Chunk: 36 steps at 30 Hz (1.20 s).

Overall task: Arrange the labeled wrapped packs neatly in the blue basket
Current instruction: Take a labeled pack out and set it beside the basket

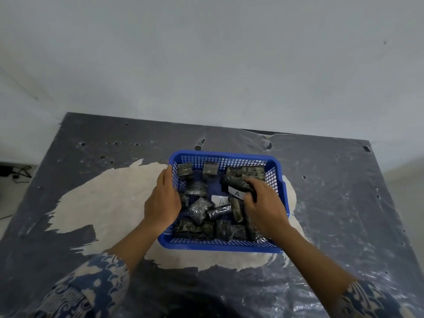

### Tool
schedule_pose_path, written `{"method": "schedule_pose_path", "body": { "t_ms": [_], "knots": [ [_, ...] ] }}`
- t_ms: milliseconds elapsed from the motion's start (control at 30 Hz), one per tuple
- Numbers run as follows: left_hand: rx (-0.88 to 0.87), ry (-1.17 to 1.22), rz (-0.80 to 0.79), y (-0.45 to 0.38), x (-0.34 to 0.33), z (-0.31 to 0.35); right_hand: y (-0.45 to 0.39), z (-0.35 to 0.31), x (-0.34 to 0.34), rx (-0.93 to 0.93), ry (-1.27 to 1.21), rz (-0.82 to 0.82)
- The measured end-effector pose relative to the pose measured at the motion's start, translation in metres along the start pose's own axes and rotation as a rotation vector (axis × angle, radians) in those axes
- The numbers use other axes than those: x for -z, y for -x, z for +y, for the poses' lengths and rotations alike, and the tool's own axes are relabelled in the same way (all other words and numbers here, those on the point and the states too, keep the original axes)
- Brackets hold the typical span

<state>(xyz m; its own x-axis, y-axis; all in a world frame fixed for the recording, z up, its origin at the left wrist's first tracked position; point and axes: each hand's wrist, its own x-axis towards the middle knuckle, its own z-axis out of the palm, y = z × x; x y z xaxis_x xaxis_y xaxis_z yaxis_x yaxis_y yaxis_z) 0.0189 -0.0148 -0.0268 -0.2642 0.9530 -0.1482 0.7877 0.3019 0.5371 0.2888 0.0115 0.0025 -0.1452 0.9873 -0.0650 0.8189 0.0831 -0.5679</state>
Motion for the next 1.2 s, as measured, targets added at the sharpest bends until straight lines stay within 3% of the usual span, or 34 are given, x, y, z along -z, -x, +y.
{"method": "schedule_pose_path", "body": {
  "t_ms": [200,400,633,867,1067,1200],
  "knots": [
    [-0.014,0.003,0.132,0.004,-0.010,-0.005,0.020,0.044,0.039,-0.177,-0.608,0.153],
    [-0.024,-0.037,0.125,0.006,-0.014,-0.008,0.046,0.093,0.068,-0.472,-0.819,0.414],
    [-0.039,-0.061,0.165,0.005,-0.015,-0.003,0.046,0.145,0.063,-0.655,-0.545,0.332],
    [-0.030,-0.060,0.175,0.005,-0.017,-0.002,0.041,0.168,0.032,-0.708,-0.465,0.226],
    [-0.030,-0.043,0.177,0.005,-0.017,-0.002,0.042,0.181,0.027,-0.759,-0.207,0.219],
    [-0.040,-0.031,0.175,0.007,-0.015,0.002,0.040,0.182,0.033,-0.746,-0.170,0.219]
  ]
}}
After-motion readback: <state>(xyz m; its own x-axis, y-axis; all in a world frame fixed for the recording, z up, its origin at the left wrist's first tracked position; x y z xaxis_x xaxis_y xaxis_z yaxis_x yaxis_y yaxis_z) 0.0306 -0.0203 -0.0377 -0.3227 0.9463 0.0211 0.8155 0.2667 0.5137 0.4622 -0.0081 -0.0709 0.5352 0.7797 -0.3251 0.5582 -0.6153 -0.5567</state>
